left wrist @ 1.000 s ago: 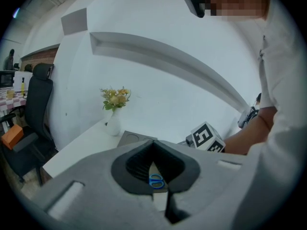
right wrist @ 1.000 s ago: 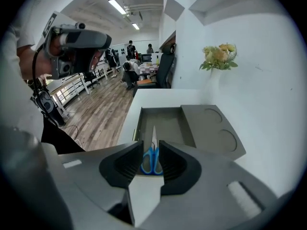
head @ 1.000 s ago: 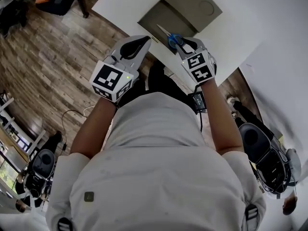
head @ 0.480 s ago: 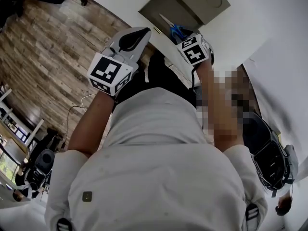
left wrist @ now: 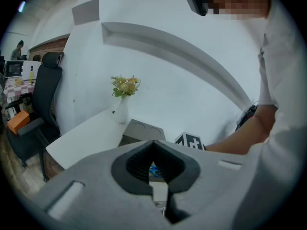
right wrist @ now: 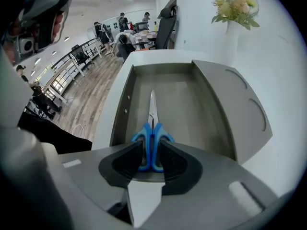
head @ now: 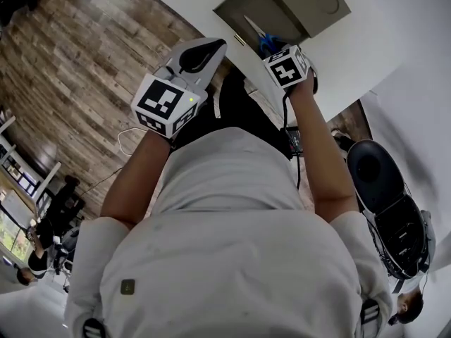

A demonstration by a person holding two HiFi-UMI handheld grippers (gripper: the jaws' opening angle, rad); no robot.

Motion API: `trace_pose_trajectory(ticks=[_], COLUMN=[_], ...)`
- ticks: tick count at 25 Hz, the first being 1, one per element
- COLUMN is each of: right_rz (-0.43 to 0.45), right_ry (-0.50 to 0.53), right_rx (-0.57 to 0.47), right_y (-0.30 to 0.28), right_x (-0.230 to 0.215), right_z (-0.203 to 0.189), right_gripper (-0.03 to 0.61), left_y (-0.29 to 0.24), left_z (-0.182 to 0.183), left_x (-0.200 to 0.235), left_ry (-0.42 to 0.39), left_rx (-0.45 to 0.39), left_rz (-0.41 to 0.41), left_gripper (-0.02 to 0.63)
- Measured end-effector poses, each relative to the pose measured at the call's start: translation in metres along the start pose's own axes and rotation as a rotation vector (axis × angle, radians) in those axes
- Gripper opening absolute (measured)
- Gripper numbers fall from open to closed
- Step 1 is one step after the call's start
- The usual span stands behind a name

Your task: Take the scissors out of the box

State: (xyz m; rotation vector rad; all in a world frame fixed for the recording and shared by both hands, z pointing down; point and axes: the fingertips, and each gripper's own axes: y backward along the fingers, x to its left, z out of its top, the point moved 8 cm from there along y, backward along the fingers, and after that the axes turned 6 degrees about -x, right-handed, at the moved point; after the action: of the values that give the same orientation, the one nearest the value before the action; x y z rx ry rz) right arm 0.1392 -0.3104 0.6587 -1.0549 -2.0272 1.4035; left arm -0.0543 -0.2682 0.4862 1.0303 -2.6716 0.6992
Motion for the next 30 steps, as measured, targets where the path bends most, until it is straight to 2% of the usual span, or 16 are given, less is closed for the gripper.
trace_pose_trajectory(ticks=[5,11,17,22,30], right_rz=[-0.015,-0.017,-0.021,-0.039,-0.113], right_ry=[-0.003,-0.010,-0.030,-0.075,-0.119], right_rx=[0.042,0.030,0.000,-0.052,-0.165], right_y=[-0.007,0.007,-0.005,0.009,0.049], right_x=[0.000,0.008,0.007,0.004,0.020], right_z=[0.000,-0.017,-0.015,-0.001,0.018], right_gripper=[0.129,0.120,0.098,0.097,0.097], left_y=[0.004,0.015,0.024,0.042,0.076], left_z=[-0.006,-0.014,-0.022,-0.008,-0.001], left_x=[0.002,-0.024,-0.015,-0.005,-0.007], left_ry=[0.008,0.010,0.008,0.003,-0.019], left_rx=[0.000,-0.002,0.003,-0.002,-0.016], left_rz=[0.013,0.015,0.019,0.027,0.006], left_gripper=[0.002,0.002,0.002,0.002,0.002])
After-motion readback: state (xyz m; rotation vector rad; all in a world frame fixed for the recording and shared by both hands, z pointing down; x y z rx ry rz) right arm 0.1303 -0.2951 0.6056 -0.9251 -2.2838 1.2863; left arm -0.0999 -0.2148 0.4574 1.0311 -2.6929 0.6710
